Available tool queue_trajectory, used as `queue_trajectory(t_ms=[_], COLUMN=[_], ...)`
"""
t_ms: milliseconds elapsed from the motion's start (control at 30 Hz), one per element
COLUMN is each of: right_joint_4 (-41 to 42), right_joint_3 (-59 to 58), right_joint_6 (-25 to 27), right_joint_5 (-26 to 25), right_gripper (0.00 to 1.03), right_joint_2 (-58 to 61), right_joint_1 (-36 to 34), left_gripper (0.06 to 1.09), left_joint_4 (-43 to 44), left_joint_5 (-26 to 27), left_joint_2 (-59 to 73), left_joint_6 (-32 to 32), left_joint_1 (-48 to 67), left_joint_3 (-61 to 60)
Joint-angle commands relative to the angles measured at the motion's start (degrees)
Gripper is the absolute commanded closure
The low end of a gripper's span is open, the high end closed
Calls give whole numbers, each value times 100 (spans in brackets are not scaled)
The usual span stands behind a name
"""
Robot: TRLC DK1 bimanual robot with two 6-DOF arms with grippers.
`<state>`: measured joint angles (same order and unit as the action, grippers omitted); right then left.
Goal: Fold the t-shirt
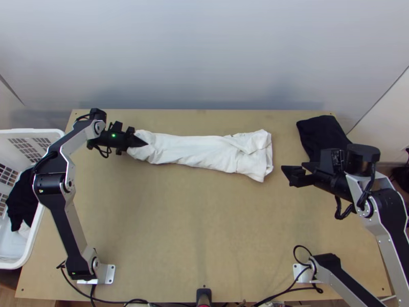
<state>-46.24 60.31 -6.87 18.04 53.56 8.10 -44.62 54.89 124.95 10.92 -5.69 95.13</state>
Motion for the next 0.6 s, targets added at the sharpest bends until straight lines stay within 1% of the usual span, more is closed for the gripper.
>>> queue_trajectory(t_ms=[0,267,567], right_joint_4=[-61,-43,18], right_joint_3=[-64,-362,-987], right_joint_6=[-25,-42,-200], right_joint_5=[33,41,164], right_gripper=[4,4,4], right_joint_2=[-118,-285,-715], right_joint_1=[-28,-45,-115], left_gripper=[105,105,105], left_joint_4=[-38,-293,-600], left_joint_5=[-40,-550,-989], left_joint_2=[-216,-638,-849], left_joint_6=[33,148,139], left_joint_1=[104,104,666], left_joint_3=[-3,559,779])
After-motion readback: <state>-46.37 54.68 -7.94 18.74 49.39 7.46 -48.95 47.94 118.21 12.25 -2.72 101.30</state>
